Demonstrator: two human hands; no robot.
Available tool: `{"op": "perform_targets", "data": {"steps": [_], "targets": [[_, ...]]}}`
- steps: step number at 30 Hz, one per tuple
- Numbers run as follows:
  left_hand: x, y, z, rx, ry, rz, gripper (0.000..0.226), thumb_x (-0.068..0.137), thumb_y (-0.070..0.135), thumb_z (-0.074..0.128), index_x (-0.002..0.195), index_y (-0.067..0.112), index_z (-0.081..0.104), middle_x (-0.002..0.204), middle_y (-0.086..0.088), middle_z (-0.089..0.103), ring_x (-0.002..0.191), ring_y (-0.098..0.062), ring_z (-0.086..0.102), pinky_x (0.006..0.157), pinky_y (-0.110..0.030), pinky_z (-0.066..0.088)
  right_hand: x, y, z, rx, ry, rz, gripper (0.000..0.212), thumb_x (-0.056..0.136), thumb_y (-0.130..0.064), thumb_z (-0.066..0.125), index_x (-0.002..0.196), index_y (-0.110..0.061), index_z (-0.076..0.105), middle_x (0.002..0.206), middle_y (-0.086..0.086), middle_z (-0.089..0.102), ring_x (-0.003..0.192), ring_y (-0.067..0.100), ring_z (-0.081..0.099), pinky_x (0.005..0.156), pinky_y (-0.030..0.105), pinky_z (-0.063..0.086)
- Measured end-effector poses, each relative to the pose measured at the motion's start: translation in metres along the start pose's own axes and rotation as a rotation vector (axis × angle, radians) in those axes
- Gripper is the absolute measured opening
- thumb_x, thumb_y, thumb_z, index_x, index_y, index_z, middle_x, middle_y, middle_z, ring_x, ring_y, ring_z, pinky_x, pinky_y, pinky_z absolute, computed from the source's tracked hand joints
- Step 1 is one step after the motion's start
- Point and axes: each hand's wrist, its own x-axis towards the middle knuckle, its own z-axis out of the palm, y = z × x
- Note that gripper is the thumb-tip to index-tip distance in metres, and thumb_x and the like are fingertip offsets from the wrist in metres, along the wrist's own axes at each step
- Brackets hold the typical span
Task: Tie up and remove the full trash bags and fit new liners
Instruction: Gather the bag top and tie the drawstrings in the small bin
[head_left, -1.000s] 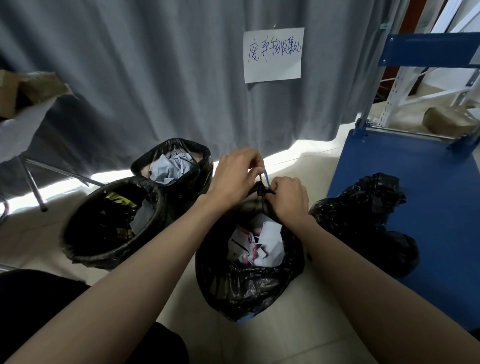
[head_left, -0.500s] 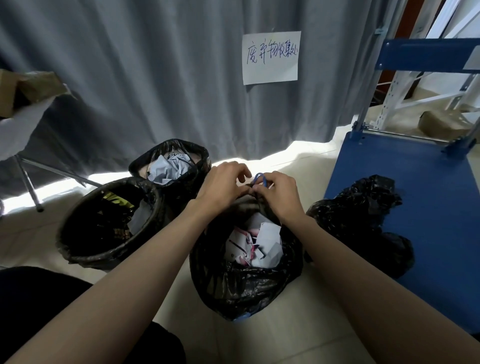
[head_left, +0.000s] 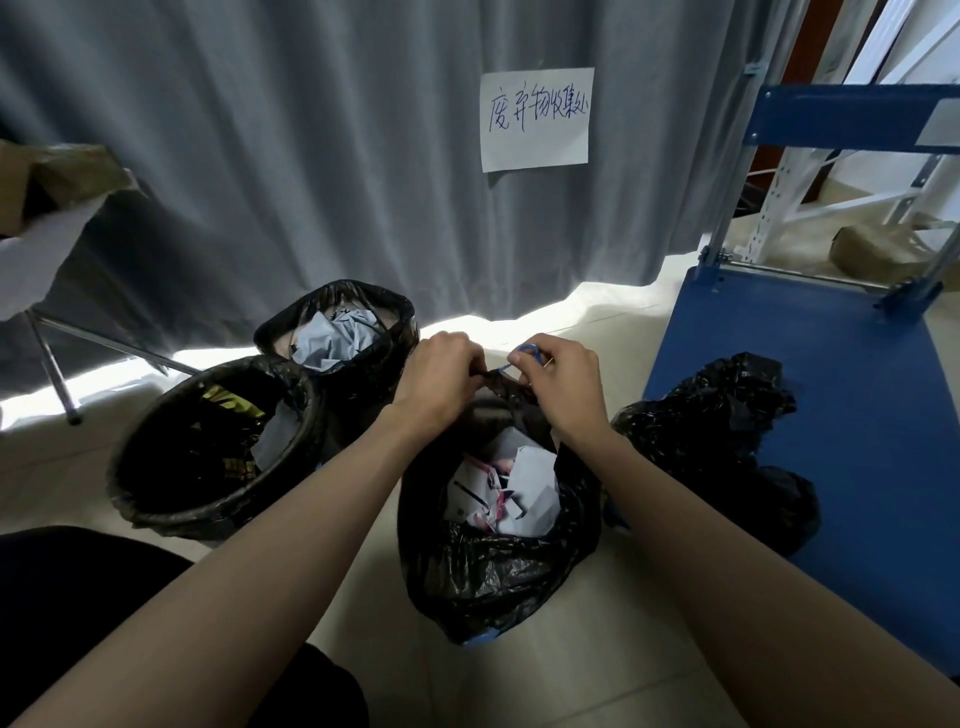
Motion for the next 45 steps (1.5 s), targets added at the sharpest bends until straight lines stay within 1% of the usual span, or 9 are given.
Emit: {"op": "perform_targets", "data": {"steps": [8,13,18,23,29,35,37,40,45], "targets": [[0.013,-0.018,-0.011,0.184,-0.043,-0.083,0.012,0.08,0.019,0.072,0.09,0.02,0.076,0.095,-0.009,0.07,0.092,-0.03,0.063,0.079,-0.032,0.046,0.001,-0.012,-0.016,0.147,0.084,0.012,0.013,0.088,-0.022,0.066,0.077,-0.018,0.071,0.065,0.004,0.065,0.066,0.02,0.062,0.071,0.037,0.054],[0.017,-0.008,-0.01,-0.131,-0.091,0.131,0.038,0.065,0.044,0.084,0.097,0.026,0.072,0.086,0.008,0.06,0.078,-0.014,0.055,0.071,-0.029,0.043,-0.002,-0.022,-0.022,0.18,0.005,-0.051,0.007,0.085,-0.019,0.072,0.08,-0.015,0.074,0.071,-0.011,0.063,0.065,0.004,0.058,0.068,0.024,0.049],[0.018,0.02,-0.012,-0.278,-0.003,0.164,0.016,0.076,0.034,0.075,0.071,0.023,0.065,0.07,0.009,0.054,0.067,-0.016,0.052,0.061,-0.029,0.038,-0.006,-0.019,-0.023,0.323,0.027,0.025,0.022,0.08,-0.031,0.077,0.094,-0.02,0.065,0.077,0.003,0.068,0.067,0.015,0.066,0.063,0.027,0.053],[0.017,0.014,-0.018,-0.393,0.017,0.07,0.008,0.074,0.025,0.079,0.071,0.022,0.072,0.064,0.012,0.059,0.061,-0.004,0.053,0.062,-0.025,0.04,-0.015,0.004,-0.014,-0.028,-0.122,0.077,0.036,0.074,-0.052,0.068,0.098,-0.026,0.061,0.093,-0.006,0.06,0.085,0.009,0.059,0.073,0.028,0.048],[0.018,0.012,-0.032,-0.541,0.11,-0.018,0.006,0.079,0.021,0.076,0.076,0.017,0.073,0.062,0.009,0.063,0.055,-0.003,0.048,0.059,-0.021,0.04,-0.012,0.012,-0.002,-0.325,-0.129,0.088,0.005,0.086,-0.02,0.066,0.088,-0.016,0.068,0.082,0.003,0.064,0.079,0.025,0.061,0.065,0.032,0.047],[0.024,0.013,-0.051,-0.633,0.319,-0.175,0.009,0.082,0.017,0.071,0.075,0.017,0.067,0.062,0.007,0.063,0.059,-0.006,0.057,0.056,-0.016,0.042,-0.008,0.02,0.003,-0.306,-0.106,0.18,0.027,0.085,-0.02,0.071,0.064,-0.022,0.053,0.066,-0.001,0.055,0.069,0.023,0.056,0.059,0.027,0.034],[0.024,0.012,-0.053,-0.616,0.278,-0.185,0.006,0.08,0.019,0.074,0.079,0.016,0.068,0.065,0.005,0.064,0.061,-0.008,0.057,0.061,-0.022,0.045,-0.008,0.019,0.005,-0.287,-0.111,0.189,0.033,0.084,-0.021,0.072,0.06,-0.023,0.05,0.061,-0.004,0.05,0.068,0.023,0.053,0.059,0.027,0.034],[0.021,0.014,-0.053,-0.533,0.153,-0.204,0.035,0.07,0.026,0.083,0.093,0.015,0.059,0.072,0.004,0.06,0.067,-0.016,0.056,0.066,-0.032,0.044,-0.012,0.012,0.002,-0.22,-0.114,0.19,0.006,0.082,-0.024,0.074,0.083,-0.021,0.068,0.074,-0.003,0.058,0.076,0.02,0.058,0.065,0.027,0.038],[0.002,0.026,-0.043,-0.205,-0.043,-0.197,0.052,0.063,0.056,0.082,0.074,0.015,0.052,0.073,-0.004,0.061,0.072,-0.026,0.058,0.059,-0.034,0.042,-0.021,0.013,-0.018,-0.287,-0.096,0.15,0.009,0.086,-0.026,0.071,0.094,-0.023,0.072,0.088,-0.002,0.061,0.087,0.022,0.063,0.069,0.028,0.042]]}}
